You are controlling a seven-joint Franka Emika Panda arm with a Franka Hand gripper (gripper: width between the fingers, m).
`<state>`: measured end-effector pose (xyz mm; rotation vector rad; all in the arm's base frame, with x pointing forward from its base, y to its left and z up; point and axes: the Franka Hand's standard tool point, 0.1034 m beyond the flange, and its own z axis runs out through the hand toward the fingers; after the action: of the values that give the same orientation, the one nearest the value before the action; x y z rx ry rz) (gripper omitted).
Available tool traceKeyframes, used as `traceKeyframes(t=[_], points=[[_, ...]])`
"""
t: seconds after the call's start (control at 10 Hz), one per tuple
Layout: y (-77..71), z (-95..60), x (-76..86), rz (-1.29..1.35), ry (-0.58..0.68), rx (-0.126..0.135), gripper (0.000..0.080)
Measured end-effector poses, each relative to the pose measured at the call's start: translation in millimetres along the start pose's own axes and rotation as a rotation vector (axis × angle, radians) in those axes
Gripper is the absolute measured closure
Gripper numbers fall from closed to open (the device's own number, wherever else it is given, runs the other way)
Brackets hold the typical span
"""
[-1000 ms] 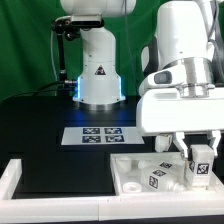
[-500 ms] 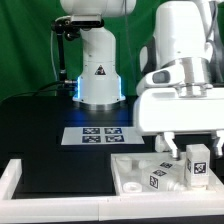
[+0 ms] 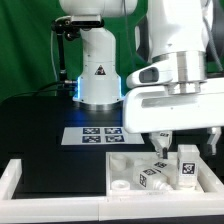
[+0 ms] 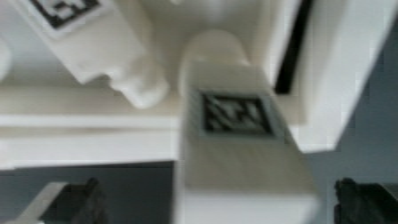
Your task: Assemble one leg
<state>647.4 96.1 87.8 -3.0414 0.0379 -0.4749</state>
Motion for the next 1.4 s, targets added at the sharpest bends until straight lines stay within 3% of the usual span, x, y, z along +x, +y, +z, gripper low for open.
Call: traceKeyframes(t=[0.2,0.5,0.8,1.2,1.4], points=[[-9.2,2.6,0.6,0.025,-0.135,0.012,0.0151],[-8.3,5.9,1.0,0.022,-0.134,0.009,0.0151],[11.1,8.0,-10.2,0.161,-0.186,0.03,0.0151],[14.8,8.2,-10.0,0.229,-0.199,0.035,0.0151],[15.0,8.3,-10.0,0.23,-0.199,0.035,0.0412]])
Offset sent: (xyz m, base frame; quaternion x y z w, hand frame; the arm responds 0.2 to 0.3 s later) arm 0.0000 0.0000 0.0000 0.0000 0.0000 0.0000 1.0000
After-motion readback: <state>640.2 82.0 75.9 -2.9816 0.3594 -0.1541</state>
